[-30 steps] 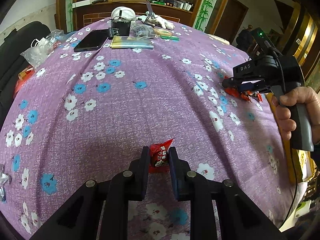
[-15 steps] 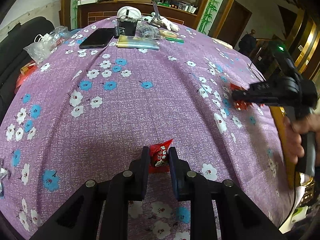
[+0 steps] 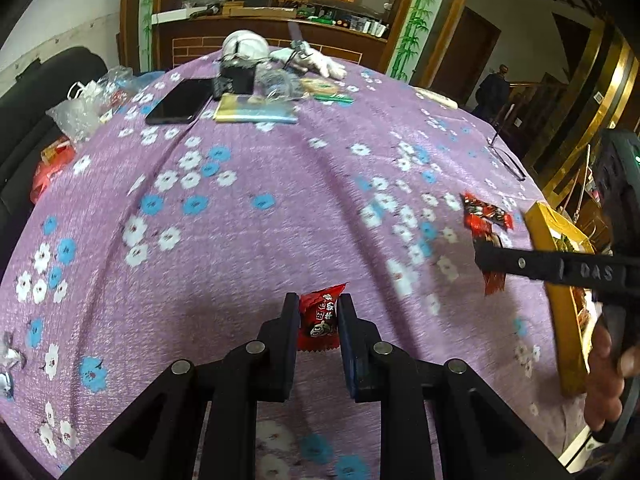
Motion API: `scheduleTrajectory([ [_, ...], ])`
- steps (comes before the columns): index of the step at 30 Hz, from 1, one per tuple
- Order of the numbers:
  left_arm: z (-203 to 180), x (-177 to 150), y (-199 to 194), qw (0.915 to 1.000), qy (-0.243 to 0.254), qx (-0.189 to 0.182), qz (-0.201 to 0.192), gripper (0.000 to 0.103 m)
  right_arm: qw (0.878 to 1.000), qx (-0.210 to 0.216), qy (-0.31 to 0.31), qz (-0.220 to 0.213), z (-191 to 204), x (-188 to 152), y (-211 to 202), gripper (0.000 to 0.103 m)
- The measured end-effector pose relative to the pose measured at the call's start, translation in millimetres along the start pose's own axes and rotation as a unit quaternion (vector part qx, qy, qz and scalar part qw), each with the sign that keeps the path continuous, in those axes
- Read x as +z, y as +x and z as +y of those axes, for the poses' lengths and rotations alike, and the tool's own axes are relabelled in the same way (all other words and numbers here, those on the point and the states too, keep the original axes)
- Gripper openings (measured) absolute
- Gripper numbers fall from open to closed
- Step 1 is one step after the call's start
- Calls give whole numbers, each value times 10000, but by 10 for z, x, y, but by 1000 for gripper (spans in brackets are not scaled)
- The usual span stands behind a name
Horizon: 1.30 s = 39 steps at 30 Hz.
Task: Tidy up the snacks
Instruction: 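Carry both held red candies over the tray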
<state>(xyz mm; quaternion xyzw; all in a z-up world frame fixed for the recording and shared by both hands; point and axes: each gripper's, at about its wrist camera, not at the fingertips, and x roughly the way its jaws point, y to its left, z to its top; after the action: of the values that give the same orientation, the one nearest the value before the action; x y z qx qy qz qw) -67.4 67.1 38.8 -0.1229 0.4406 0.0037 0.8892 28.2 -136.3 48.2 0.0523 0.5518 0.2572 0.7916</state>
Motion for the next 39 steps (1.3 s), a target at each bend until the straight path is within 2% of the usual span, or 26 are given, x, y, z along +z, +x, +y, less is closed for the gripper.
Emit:
scheduleTrajectory([
  [9, -776, 76, -3, 9982, 519, -293, -2, 19, 9989, 316, 288, -193, -442, -218, -471, 24],
  [14, -1352, 118, 47, 9934, 925, -677, 59, 19, 9964, 249, 670, -458, -868, -371, -805, 24],
  [18, -1854, 110, 90, 9858, 1326, -1024, 96, 18, 9914, 78, 1102, -702, -1276, -522, -1090, 24],
  [21, -2257, 73, 134, 9772, 1662, -1311, 172, 18, 9849, -133, 1464, -917, -1602, -664, -1335, 24],
  [27, -3085, -118, 134, 9488, 2476, -1938, 310, 18, 9667, -596, 2172, -1212, -2201, -943, -1708, 24],
  [31, -3476, -311, 166, 9309, 2881, -2198, 465, 18, 9584, -852, 2461, -1168, -2477, -1082, -1792, 24],
  [35, -3712, -436, 240, 9210, 3098, -2280, 615, 18, 9582, -996, 2491, -995, -2612, -1192, -1791, 24],
  [39, -3844, -467, 344, 9207, 3085, -2275, 739, 18, 9592, -1025, 2483, -886, -2697, -1236, -1784, 24],
])
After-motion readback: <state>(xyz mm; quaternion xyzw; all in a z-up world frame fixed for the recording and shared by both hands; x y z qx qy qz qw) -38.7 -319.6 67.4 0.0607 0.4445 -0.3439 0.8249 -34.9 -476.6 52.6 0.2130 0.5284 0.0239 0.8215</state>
